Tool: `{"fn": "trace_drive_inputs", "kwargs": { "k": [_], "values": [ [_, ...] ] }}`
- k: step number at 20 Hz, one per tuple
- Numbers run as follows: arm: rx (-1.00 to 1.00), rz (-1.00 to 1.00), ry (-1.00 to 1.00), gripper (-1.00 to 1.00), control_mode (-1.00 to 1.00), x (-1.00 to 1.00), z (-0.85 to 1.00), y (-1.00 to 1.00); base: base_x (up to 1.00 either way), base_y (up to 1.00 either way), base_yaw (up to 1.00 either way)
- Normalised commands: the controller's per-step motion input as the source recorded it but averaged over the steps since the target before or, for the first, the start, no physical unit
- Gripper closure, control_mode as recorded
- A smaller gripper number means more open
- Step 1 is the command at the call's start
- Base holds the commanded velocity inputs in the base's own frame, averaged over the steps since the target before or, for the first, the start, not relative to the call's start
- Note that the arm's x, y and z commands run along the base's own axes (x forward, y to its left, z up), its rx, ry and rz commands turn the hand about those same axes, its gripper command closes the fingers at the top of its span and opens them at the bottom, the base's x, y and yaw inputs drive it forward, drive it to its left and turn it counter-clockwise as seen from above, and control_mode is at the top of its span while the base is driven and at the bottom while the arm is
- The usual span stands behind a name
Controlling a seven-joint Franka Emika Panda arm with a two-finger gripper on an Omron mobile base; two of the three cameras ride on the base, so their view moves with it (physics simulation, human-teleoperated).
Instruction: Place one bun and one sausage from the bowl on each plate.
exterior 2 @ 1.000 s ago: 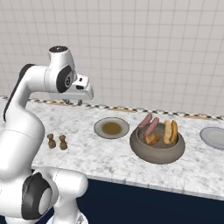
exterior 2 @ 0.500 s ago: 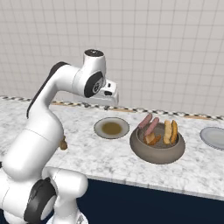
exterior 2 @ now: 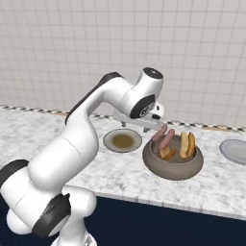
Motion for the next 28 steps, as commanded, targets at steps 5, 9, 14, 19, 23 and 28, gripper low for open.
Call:
{"fn": "trace_drive_inputs", "kwargs": {
  "k": [5, 9, 14, 19, 23, 28],
  "values": [
    [0.02, 0.00, 0.01, -1.00, -1.00, 0.06, -0.41, -0.68, 0.00, 0.00, 0.00],
    [-0.13, 0.00, 0.00, -1.00, -1.00, 0.18, -0.50, -0.53, 0.00, 0.00, 0.00],
    [-0.25, 0.00, 0.00, -1.00, -1.00, 0.18, -0.43, -0.61, 0.00, 0.00, 0.00],
    [-0.06, 0.00, 0.00, -1.00, -1.00, 0.24, -0.07, -0.57, 0.00, 0.00, 0.00],
    [0.06, 0.00, 0.05, -1.00, -1.00, 0.44, 0.02, -0.64, 0.00, 0.00, 0.00],
    [0.07, 0.00, 0.01, -1.00, -1.00, 0.54, -0.15, -0.55, 0.00, 0.00, 0.00]
  ]
}}
